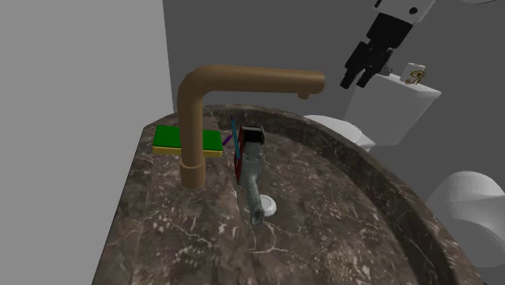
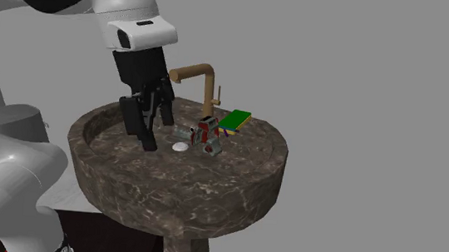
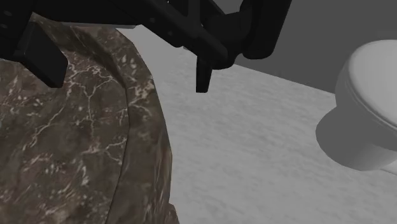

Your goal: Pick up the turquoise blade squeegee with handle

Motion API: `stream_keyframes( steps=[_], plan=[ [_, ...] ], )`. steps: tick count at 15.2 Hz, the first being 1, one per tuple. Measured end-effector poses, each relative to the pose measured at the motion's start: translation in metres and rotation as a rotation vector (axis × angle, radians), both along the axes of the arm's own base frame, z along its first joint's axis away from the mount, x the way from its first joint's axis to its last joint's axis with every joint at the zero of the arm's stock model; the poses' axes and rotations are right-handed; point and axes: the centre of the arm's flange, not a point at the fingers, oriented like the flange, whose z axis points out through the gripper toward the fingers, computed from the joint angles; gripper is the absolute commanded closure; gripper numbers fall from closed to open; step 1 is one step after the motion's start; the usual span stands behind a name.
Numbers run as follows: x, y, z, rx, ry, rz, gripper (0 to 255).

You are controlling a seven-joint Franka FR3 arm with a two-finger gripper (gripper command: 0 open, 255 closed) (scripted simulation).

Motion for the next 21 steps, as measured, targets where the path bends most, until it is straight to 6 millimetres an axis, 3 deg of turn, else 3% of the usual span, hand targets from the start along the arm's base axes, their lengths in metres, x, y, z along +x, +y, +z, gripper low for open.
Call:
stream_keyframes(
  steps=[3, 13, 21],
  plan=[
    [0.005, 0.011, -0.007, 0.014, -0.001, -0.02, 0],
    [0.032, 0.115, -0.043, 0.132, -0.007, -0.186, 0],
    [0.07, 0.201, -0.069, 0.23, -0.012, -0.323, 0]
  ],
)
